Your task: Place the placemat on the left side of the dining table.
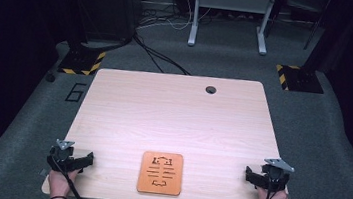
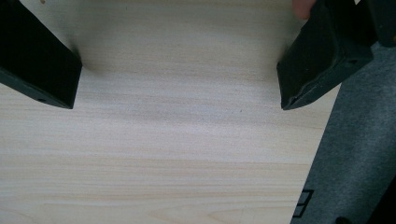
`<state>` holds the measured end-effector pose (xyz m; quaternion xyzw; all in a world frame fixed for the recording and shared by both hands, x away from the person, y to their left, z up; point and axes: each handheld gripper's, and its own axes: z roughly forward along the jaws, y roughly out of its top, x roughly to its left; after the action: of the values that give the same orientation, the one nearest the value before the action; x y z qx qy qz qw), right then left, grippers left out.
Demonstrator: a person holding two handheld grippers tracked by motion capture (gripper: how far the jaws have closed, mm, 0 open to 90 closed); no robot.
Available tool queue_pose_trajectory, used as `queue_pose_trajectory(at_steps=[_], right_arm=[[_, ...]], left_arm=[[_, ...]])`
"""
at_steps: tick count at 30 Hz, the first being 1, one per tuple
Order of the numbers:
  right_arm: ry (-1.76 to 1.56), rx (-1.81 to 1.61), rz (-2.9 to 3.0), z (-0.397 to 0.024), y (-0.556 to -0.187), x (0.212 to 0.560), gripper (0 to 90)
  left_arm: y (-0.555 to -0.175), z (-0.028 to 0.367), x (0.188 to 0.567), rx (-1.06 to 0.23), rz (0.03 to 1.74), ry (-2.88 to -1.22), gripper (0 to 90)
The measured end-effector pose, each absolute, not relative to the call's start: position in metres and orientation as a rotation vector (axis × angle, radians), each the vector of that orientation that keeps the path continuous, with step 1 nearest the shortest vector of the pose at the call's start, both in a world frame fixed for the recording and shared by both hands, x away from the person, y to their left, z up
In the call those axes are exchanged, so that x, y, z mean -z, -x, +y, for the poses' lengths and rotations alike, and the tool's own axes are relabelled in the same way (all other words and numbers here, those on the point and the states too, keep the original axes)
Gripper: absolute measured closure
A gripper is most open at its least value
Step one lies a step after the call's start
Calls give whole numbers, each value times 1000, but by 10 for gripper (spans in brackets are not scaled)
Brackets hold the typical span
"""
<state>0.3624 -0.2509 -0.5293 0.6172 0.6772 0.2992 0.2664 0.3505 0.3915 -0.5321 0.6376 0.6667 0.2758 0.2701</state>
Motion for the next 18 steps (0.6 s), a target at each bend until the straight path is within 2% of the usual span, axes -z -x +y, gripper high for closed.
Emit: queue_pose_trajectory(at_steps=[9, 18], right_arm=[[-1673, -805, 1827, -250, -362, 529, 64], [-1662, -797, 1877, -248, -364, 528, 20]], left_arm=[[-351, 392, 532, -746, 1792, -1718, 0], [-350, 391, 532, -747, 1794, -1719, 0]])
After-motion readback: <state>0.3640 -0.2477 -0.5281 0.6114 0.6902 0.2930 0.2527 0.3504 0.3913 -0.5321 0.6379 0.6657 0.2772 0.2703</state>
